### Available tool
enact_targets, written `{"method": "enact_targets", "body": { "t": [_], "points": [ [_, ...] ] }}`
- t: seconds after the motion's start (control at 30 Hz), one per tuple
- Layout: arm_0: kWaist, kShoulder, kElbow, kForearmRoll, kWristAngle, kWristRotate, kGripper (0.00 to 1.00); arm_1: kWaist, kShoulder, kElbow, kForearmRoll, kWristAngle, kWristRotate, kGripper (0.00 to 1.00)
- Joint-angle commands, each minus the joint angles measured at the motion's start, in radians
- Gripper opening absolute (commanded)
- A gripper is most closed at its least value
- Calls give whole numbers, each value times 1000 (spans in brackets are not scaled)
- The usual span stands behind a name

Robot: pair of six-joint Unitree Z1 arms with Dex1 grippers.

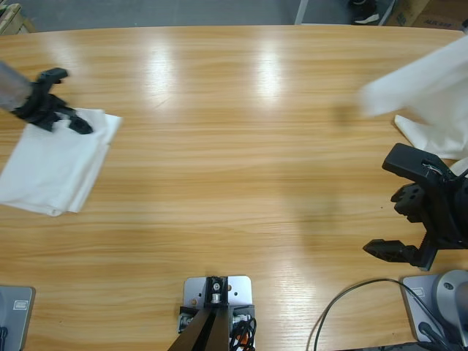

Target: Fold clothes

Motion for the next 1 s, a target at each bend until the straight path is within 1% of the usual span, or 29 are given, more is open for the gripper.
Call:
{"method": "enact_targets", "body": {
  "t": [0.03, 0.07, 0.13, 0.17, 0.2, 0.23, 0.3, 0.37, 0.4, 0.43, 0.47, 0.57, 0.63, 0.7, 0.77, 0.83, 1.0],
  "points": [
    [215, -4, 48, -60, 0, -1, 1000, 8, 8, 26, 11, 38, 12, 1000],
    [225, -22, 44, -59, 0, -8, 1000, 8, 1, 26, 17, 39, 12, 1000],
    [216, -136, 47, -49, -3, -61, 1000, 8, -10, 24, 25, 41, 13, 1000],
    [171, -220, 43, -20, -3, -106, 1000, 8, -15, 24, 25, 41, 15, 1000],
    [95, -287, 27, 35, 0, -140, 1000, 8, -13, 21, 24, 41, 18, 1000],
    [26, -325, 24, 69, 0, -171, 1000, 8, -9, 20, 18, 42, 18, 1000],
    [-104, -371, 84, 99, 0, -296, 1000, 8, 12, 14, -1, 43, 22, 1000],
    [-174, -366, 185, 109, 4, -436, 1000, 8, 26, 6, -14, 42, 24, 1000],
    [-179, -362, 232, 107, 4, -496, 1000, 8, 30, 3, -17, 42, 26, 1000],
    [-172, -351, 269, 104, 3, -574, 1000, 8, 34, 3, -21, 43, 29, 1000],
    [-161, -340, 275, 107, 5, -603, 1000, 8, 36, 5, -21, 43, 29, 1000],
    [-86, -335, 233, 173, 66, -685, 1000, 8, 38, 20, -21, 45, 29, 1000],
    [-63, -334, 205, 193, 92, -721, 1000, 8, 42, 27, -29, 46, 31, 1000],
    [-48, -314, 186, 213, 126, -734, 1000, 8, 51, 27, -35, 51, 31, 1000],
    [-7, -282, 174, 222, 149, -727, 1000, 8, 58, 26, -38, 55, 31, 1000],
    [19, -208, 160, 220, 146, -689, 1000, 8, 63, 24, -38, 59, 31, 1000],
    [104, -38, 127, 197, 135, -653, 1000, 8, 93, 6, -45, 58, 31, 1000]
  ]
}}
